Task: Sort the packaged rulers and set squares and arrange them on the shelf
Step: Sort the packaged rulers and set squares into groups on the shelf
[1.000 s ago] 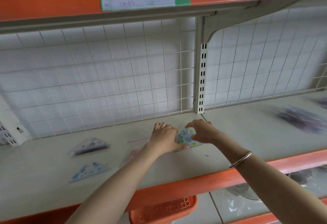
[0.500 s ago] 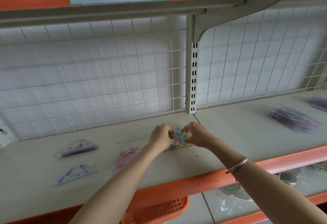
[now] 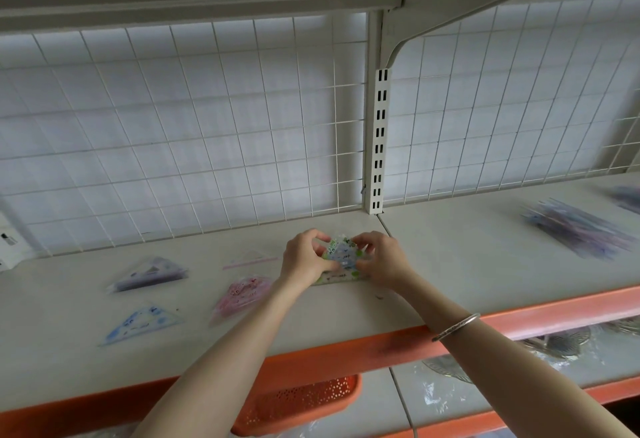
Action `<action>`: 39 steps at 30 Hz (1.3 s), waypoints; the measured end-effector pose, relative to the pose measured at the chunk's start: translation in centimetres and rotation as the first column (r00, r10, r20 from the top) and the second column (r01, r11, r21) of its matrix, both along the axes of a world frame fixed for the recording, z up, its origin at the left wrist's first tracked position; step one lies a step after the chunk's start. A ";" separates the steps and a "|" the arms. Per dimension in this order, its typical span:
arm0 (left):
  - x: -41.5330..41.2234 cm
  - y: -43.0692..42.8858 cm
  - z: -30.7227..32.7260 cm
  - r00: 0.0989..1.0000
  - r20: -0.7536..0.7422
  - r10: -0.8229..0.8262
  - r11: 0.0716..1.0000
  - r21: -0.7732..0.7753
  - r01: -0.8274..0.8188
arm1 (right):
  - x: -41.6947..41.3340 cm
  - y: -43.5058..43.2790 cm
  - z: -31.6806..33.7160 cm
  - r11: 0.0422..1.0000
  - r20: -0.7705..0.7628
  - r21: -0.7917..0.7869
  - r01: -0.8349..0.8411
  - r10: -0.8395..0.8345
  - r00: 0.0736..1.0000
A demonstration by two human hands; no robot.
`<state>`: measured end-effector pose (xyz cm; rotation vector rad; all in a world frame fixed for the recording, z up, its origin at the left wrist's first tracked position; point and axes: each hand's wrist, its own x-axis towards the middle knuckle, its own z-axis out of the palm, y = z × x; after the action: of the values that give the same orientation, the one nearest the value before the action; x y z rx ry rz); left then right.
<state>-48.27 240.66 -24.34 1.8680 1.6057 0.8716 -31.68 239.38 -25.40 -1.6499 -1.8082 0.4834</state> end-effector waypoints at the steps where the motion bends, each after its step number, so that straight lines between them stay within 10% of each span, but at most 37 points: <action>1: 0.0 0.0 -0.1 1.000 0.022 0.008 1.000 0.007 -0.008 | 0.0 0.0 -0.2 1.000 -0.029 0.018 0.016 -0.015 0.999; 12: 0.5 -0.2 -1.4 0.955 0.292 0.056 0.985 0.142 -0.102 | 0.7 0.0 -0.3 0.995 -0.478 0.068 0.076 -0.034 0.878; 27: 0.5 -1.8 -1.5 0.931 0.354 -0.085 0.882 0.462 -0.095 | 1.1 -0.5 0.8 0.989 -0.966 -0.069 -0.132 -0.034 0.255; 33: -1.1 -1.9 -1.2 0.980 -0.177 0.085 0.830 0.557 0.029 | 1.4 -0.2 0.6 0.998 -0.960 -0.041 0.055 -0.055 0.274; 39: -0.4 -2.1 -0.3 0.875 -0.485 -0.002 0.975 0.195 0.110 | 1.4 0.0 0.6 0.993 -0.955 -0.041 0.113 -0.073 0.289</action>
<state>-48.63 238.59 -24.63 2.4219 1.7812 0.5984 -30.31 239.39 -24.83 -0.9603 -0.7390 1.0973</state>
